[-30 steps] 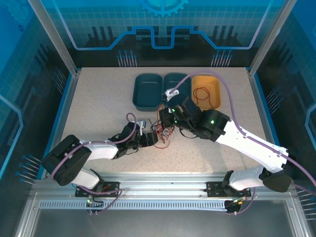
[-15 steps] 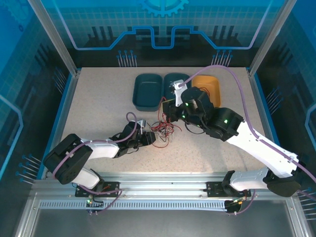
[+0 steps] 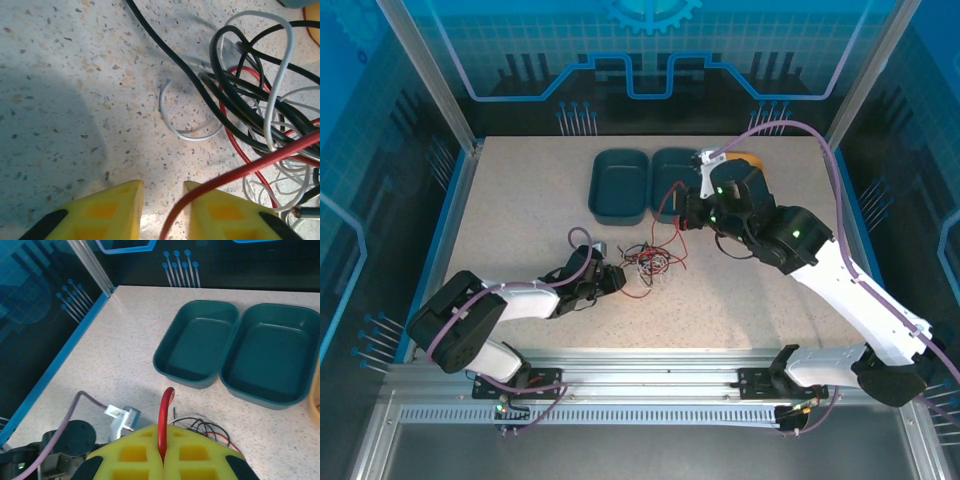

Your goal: Untangle the cables

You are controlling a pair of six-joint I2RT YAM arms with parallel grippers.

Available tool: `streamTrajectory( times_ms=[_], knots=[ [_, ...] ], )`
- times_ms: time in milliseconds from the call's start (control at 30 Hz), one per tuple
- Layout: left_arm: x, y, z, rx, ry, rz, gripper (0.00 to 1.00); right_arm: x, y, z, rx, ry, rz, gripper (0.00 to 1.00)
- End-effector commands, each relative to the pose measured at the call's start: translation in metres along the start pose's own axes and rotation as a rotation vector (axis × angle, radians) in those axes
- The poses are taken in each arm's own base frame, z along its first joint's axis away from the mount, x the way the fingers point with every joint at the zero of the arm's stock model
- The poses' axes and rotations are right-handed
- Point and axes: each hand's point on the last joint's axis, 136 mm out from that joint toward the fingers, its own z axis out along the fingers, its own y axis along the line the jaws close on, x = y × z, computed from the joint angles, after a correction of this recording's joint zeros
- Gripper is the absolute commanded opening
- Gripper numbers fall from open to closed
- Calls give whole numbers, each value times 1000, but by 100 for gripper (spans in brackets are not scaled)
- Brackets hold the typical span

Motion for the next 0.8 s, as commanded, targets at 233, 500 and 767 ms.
streamTrajectory(
  times_ms=[233, 500, 767],
  knots=[
    [-7, 28, -15, -105, -51, -52, 6, -5, -35, -2, 118, 13, 24, 0],
    [-14, 46, -29, -172, -89, -57, 2, -12, -65, -20, 209, -11, 43, 0],
    [-19, 46, -38, -180, -112, -41, 3, -21, -80, -39, 250, -41, 50, 0]
  ],
)
